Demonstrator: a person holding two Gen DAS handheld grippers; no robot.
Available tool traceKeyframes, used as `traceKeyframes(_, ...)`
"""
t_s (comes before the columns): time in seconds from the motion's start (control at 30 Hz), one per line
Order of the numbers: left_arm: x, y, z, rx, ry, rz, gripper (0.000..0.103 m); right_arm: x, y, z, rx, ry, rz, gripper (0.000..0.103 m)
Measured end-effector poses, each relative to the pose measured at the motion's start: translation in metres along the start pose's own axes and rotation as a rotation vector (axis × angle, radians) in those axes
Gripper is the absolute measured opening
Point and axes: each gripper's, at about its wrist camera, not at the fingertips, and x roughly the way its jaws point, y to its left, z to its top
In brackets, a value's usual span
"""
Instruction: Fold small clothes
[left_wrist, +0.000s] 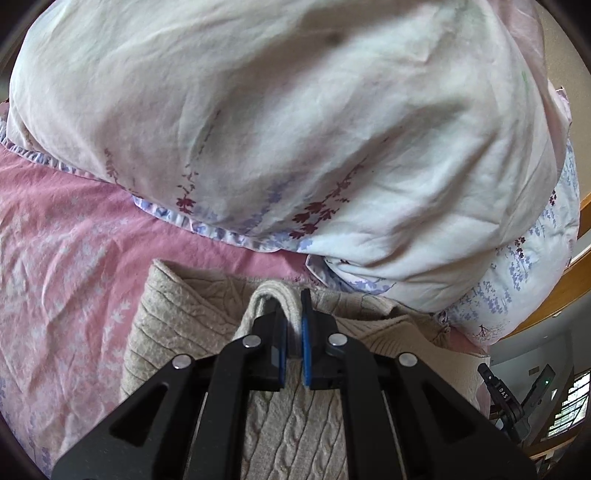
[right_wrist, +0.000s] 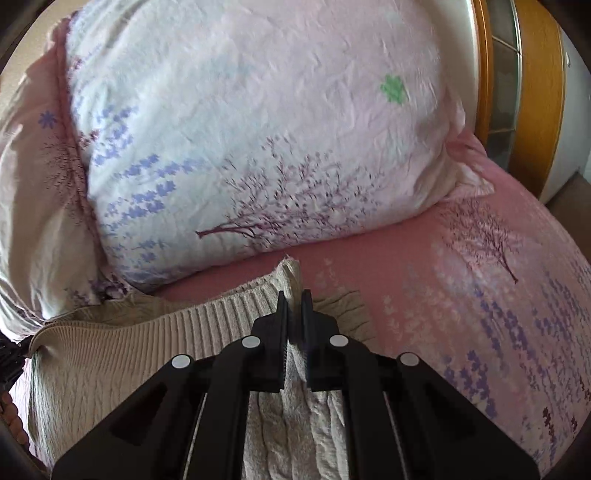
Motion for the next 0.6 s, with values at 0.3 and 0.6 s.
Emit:
traceKeyframes(0.3, 0.007, 0.006, -0.005, -0.067, 0.048, -0.024, 0.022, 0.007, -0.007, 0.004, 0.016, 0.091, 0.025, 0.028)
traceKeyframes(0.6, -0.060, 0.023, -0.021, 0.044, 0.013, -0.027, 0.051, -0.016, -0.043, -0.012, 0.023, 0.154, 0.137, 0.035)
